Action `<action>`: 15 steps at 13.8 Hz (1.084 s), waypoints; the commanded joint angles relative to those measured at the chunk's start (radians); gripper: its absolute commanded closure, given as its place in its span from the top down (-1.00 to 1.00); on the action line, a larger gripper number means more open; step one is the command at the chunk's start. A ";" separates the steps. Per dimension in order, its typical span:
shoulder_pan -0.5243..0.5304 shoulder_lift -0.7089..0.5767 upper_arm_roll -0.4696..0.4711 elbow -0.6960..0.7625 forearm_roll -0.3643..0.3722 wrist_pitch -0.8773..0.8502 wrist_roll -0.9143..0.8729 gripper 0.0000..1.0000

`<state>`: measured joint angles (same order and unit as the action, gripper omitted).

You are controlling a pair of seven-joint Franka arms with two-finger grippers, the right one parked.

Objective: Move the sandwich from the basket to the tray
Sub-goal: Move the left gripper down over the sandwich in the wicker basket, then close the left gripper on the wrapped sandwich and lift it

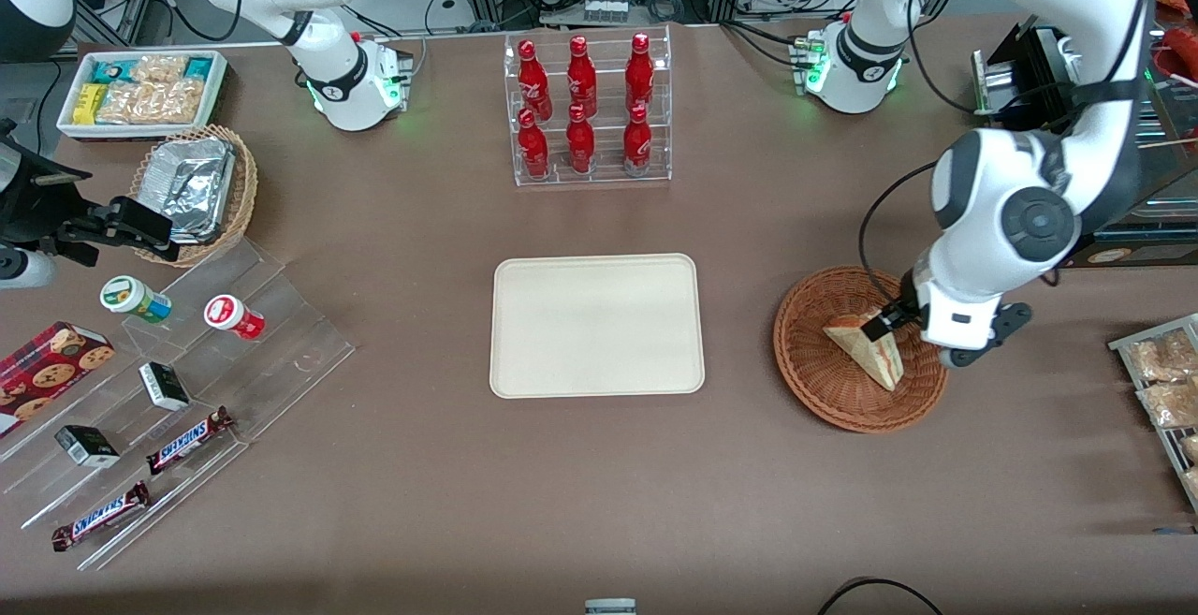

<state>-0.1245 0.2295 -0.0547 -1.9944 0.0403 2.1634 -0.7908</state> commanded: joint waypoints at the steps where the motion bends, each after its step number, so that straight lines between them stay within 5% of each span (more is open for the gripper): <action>1: -0.010 -0.027 0.010 -0.134 0.061 0.131 -0.048 1.00; 8: -0.009 0.028 0.013 -0.201 0.070 0.311 -0.123 0.98; 10: -0.009 0.040 0.013 -0.199 0.070 0.325 -0.125 0.41; 13: -0.007 0.050 0.015 -0.184 0.069 0.325 -0.125 -1.00; 15: -0.006 0.048 0.013 -0.159 0.069 0.311 -0.128 -1.00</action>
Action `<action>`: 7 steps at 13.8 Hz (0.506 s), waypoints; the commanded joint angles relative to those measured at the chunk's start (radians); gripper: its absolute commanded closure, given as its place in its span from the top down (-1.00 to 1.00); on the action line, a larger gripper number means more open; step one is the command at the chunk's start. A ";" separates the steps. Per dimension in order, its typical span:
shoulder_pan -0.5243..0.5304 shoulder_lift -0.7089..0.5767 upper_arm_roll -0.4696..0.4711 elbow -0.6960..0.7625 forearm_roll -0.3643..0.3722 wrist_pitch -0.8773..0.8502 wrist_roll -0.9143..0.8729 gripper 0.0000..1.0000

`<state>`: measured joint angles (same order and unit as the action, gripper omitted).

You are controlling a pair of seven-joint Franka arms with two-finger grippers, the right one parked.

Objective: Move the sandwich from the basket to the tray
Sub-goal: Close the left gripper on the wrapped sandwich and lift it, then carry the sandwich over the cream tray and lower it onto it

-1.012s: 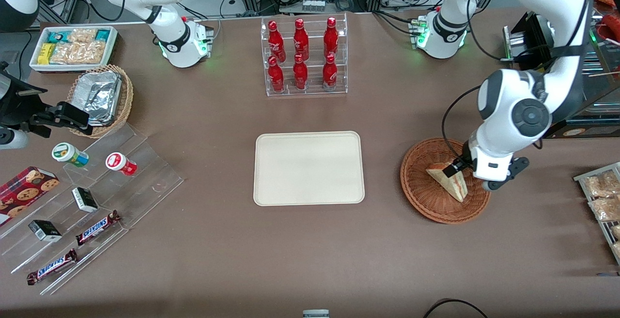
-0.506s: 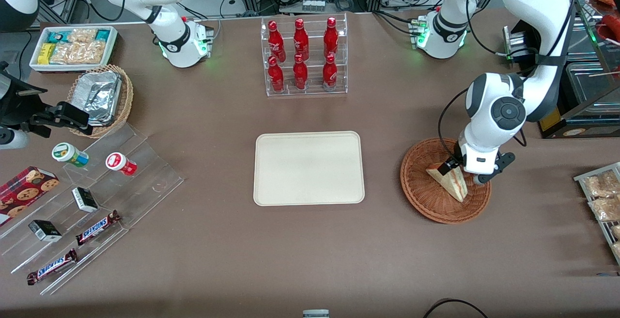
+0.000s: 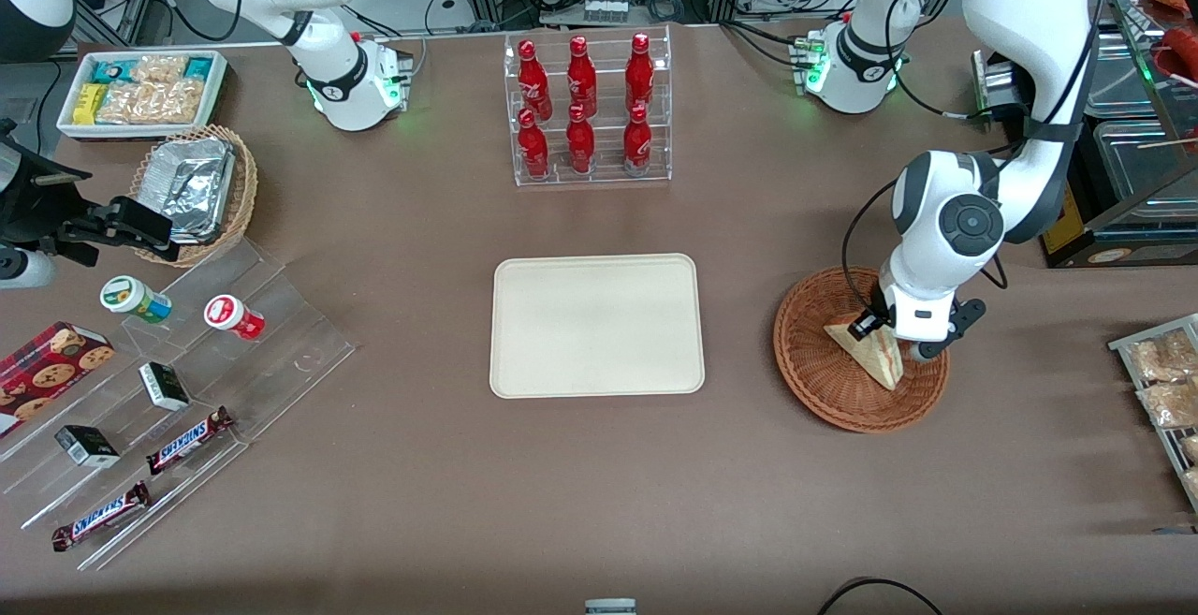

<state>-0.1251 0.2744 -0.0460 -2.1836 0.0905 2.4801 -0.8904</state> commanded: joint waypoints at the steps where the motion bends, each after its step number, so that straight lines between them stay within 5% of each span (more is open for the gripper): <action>1: -0.007 -0.007 0.005 0.041 0.020 -0.035 -0.038 -1.00; 7: -0.123 -0.151 -0.009 0.172 0.064 -0.435 -0.015 -1.00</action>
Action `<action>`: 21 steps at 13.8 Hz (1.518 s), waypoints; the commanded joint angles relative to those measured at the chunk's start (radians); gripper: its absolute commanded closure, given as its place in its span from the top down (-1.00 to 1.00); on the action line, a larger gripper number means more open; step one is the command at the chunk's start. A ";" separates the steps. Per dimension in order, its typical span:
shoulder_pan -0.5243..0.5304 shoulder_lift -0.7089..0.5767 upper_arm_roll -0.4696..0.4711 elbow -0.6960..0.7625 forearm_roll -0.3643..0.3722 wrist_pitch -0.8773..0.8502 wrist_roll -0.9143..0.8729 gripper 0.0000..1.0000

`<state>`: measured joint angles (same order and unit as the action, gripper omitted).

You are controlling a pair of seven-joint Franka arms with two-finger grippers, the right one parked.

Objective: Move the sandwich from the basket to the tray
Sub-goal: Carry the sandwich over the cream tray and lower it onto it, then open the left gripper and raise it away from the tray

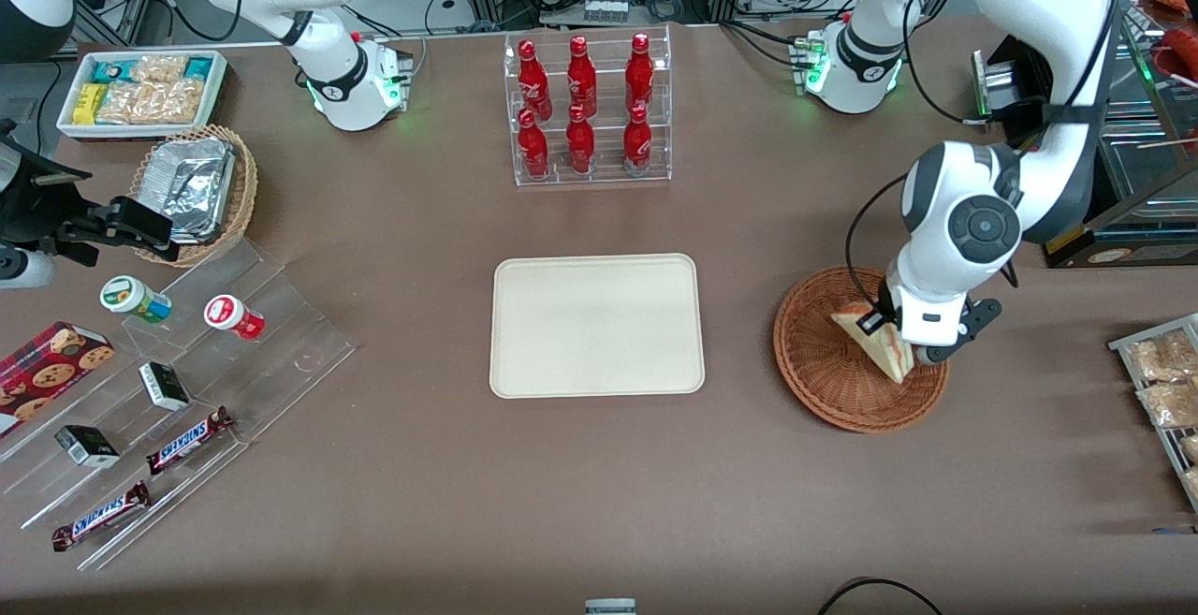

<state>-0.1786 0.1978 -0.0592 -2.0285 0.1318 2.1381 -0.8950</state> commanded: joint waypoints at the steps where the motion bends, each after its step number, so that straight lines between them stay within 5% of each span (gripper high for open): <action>1: -0.114 -0.075 -0.002 0.062 0.023 -0.137 0.001 -1.00; 8: -0.470 0.236 -0.010 0.454 0.008 -0.247 -0.058 -1.00; 12: -0.574 0.444 -0.008 0.637 0.011 -0.200 -0.079 -1.00; 18: -0.664 0.615 -0.001 0.720 0.023 -0.026 -0.122 -1.00; 21: -0.685 0.652 -0.002 0.738 0.092 -0.024 -0.130 -0.98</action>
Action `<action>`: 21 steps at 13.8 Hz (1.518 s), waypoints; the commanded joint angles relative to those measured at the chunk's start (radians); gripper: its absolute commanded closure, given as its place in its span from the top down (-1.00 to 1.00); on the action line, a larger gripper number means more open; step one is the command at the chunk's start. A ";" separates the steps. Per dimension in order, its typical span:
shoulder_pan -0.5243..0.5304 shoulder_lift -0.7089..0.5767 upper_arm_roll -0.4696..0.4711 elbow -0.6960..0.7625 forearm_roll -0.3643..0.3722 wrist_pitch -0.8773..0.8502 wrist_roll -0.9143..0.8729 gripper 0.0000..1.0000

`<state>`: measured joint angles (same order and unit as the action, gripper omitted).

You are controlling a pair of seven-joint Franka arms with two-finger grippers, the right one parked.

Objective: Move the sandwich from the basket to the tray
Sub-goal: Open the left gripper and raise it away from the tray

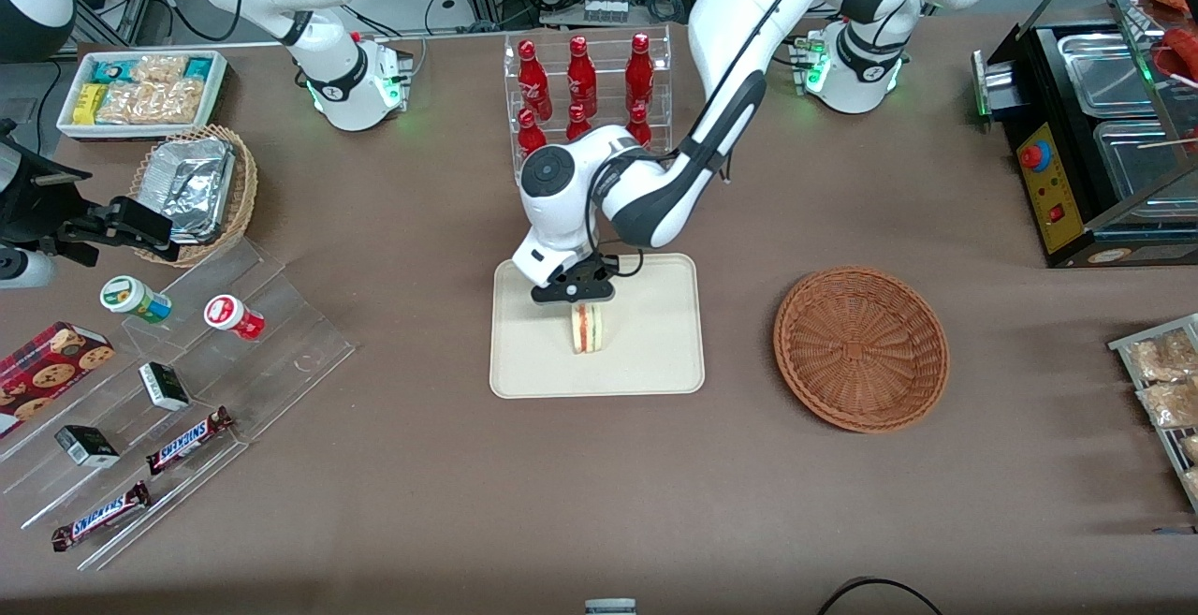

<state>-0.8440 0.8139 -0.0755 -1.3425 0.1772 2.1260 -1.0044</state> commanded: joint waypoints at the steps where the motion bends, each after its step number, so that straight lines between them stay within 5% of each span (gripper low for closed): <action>1: -0.017 0.033 0.014 0.052 0.050 -0.012 -0.014 0.04; 2: -0.017 0.025 0.014 0.052 0.051 -0.018 -0.019 0.79; 3: -0.015 0.012 0.016 0.052 0.050 -0.026 -0.020 1.00; 9: 0.063 -0.230 0.016 0.045 -0.050 -0.298 -0.020 1.00; 15: 0.278 -0.556 0.016 -0.039 -0.117 -0.557 0.018 1.00; 21: 0.577 -0.791 0.017 -0.219 -0.117 -0.649 0.474 1.00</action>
<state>-0.3601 0.1173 -0.0469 -1.4581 0.0752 1.4784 -0.6584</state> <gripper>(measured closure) 0.000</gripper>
